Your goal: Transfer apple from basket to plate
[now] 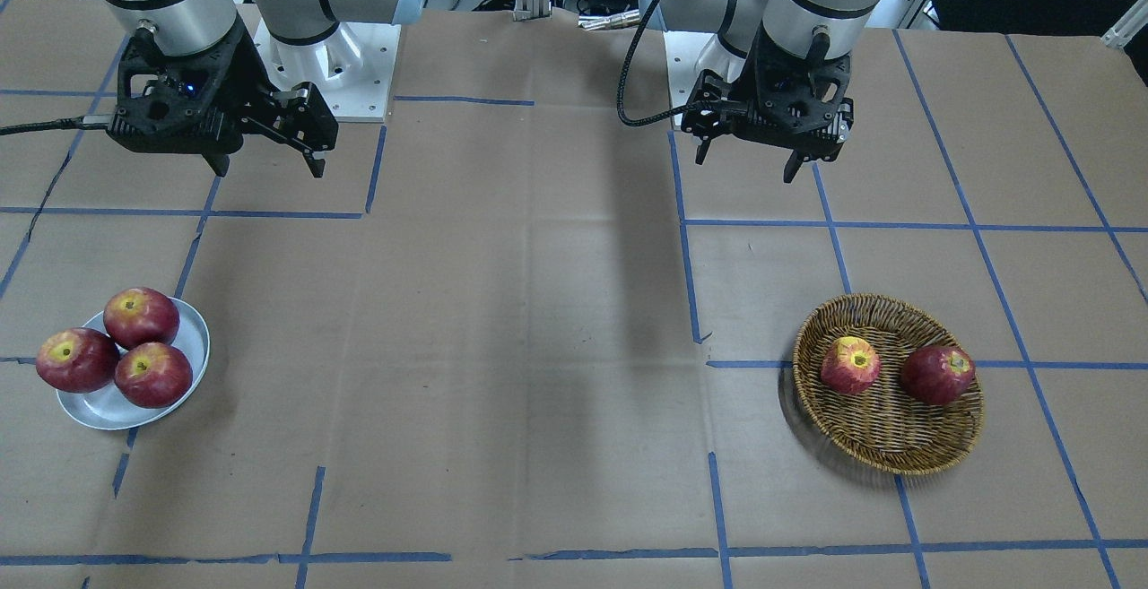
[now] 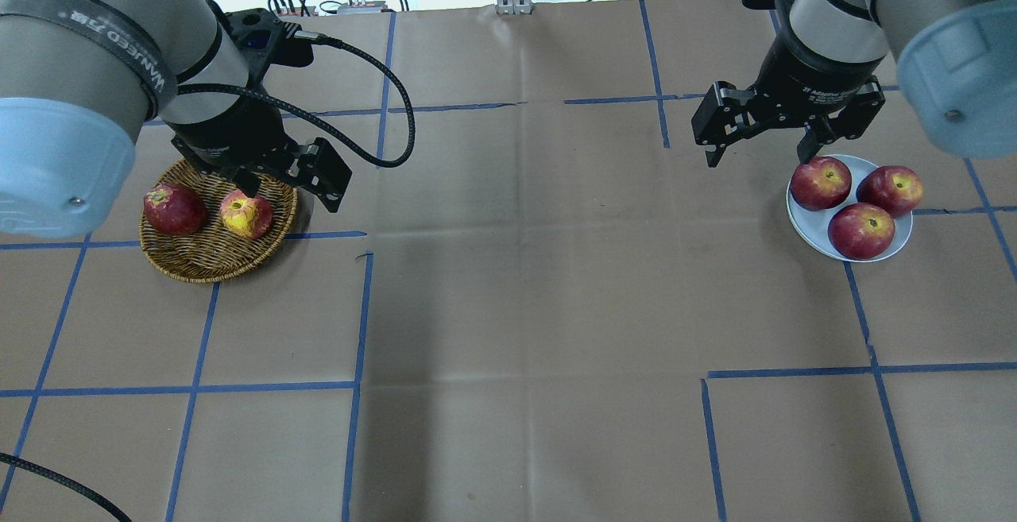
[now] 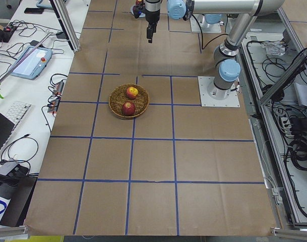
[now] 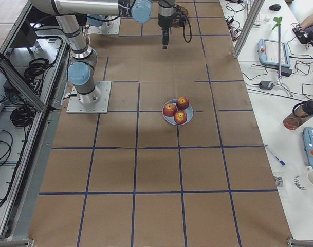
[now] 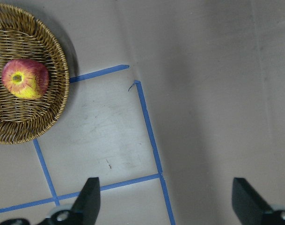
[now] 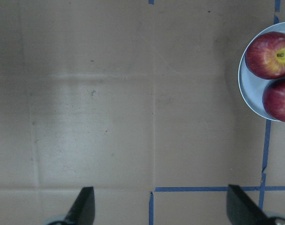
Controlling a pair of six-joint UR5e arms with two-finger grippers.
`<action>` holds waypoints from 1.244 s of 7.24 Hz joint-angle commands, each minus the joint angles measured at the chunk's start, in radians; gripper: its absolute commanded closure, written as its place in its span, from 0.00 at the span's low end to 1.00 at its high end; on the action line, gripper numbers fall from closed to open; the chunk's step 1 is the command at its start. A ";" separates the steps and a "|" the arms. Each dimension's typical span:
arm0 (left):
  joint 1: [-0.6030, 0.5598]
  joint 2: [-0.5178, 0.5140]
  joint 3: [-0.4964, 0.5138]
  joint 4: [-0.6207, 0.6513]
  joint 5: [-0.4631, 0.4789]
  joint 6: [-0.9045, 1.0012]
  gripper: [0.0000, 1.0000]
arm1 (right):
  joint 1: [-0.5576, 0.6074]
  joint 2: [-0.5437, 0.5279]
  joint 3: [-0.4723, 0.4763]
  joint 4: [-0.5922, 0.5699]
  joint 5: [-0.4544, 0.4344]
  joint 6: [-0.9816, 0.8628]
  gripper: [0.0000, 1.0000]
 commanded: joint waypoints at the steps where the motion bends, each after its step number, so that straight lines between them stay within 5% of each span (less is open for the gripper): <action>1: 0.000 0.004 -0.003 0.000 0.002 0.001 0.00 | -0.001 0.000 0.000 0.000 0.000 -0.002 0.00; 9: 0.003 0.024 -0.003 -0.006 0.008 0.008 0.00 | -0.005 0.000 0.000 0.000 0.005 -0.045 0.00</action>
